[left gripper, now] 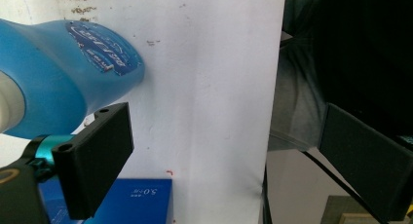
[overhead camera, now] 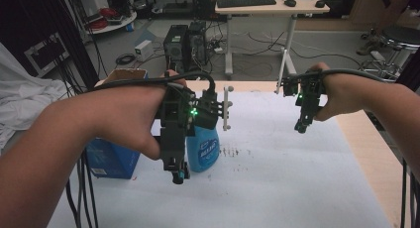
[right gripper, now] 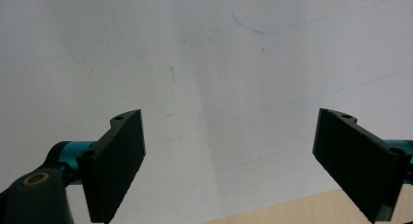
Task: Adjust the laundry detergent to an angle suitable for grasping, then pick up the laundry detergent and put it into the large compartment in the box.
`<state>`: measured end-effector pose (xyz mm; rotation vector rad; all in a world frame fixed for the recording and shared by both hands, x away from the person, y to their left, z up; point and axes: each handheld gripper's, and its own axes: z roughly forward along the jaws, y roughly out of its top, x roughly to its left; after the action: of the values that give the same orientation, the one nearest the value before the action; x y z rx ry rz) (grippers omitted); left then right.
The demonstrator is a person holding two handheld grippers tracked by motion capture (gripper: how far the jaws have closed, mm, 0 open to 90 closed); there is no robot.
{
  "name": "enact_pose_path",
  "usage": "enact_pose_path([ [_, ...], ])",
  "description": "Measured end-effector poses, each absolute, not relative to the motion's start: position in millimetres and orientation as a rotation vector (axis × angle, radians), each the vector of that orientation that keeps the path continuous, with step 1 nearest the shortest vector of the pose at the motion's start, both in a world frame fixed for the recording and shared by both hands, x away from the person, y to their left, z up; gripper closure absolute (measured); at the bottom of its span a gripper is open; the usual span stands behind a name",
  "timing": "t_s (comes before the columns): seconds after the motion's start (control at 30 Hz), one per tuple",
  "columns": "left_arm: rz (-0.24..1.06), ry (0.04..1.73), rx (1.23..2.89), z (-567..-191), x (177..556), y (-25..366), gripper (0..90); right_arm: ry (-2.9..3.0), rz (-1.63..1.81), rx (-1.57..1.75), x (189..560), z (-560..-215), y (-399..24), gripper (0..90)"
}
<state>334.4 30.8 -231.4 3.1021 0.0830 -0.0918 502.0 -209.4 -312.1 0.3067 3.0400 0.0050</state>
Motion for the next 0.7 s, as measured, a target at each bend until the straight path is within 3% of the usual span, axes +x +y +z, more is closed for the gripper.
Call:
enact_pose_path([
  [0.7,-0.109,0.12,3.103,-231.2,329.8,23.8,6.1,3.042,0.009,0.272,496.0,-312.3,-209.8,11.1],
])
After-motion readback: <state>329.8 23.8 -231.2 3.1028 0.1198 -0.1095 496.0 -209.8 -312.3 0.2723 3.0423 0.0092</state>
